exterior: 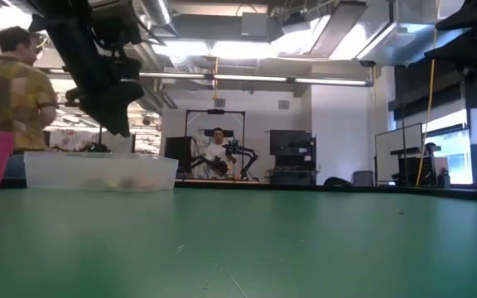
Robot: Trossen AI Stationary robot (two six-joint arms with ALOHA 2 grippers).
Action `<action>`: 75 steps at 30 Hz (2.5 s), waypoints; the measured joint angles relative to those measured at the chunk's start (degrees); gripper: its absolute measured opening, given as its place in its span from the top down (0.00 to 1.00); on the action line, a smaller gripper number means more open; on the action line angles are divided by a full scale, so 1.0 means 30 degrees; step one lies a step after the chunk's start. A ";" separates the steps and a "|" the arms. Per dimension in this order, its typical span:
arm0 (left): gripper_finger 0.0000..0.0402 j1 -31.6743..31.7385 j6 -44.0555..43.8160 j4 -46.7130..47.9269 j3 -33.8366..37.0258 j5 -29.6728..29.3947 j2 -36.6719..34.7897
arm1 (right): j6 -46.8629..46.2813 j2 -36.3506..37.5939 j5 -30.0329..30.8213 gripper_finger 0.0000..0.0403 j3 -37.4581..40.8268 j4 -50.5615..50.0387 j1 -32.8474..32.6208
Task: Sort produce into baskets
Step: Put the green leaf into the white bin
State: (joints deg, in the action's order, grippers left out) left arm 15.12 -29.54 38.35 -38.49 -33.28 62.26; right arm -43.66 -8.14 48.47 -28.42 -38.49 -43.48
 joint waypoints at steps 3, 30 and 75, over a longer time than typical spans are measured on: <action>0.45 0.0218 0.0759 -0.0155 0.0155 0.1330 0.0001 | 0.0000 0.0000 0.0007 0.45 0.0000 -0.0158 -0.0001; 0.39 -1.3377 0.1514 -1.3270 -0.3306 0.4329 0.5759 | 0.1211 -0.2977 -0.3015 0.45 -0.0007 0.3910 -0.0002; 0.39 -1.3561 0.2058 -1.0435 -0.4696 0.3317 0.4612 | 0.2142 -3.3988 -1.3034 0.99 -1.4094 1.1773 -0.0243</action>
State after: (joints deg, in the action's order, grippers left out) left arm -25.57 -23.37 7.04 -52.58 -23.33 76.09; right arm -37.23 -110.11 9.36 -70.71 -3.17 -44.21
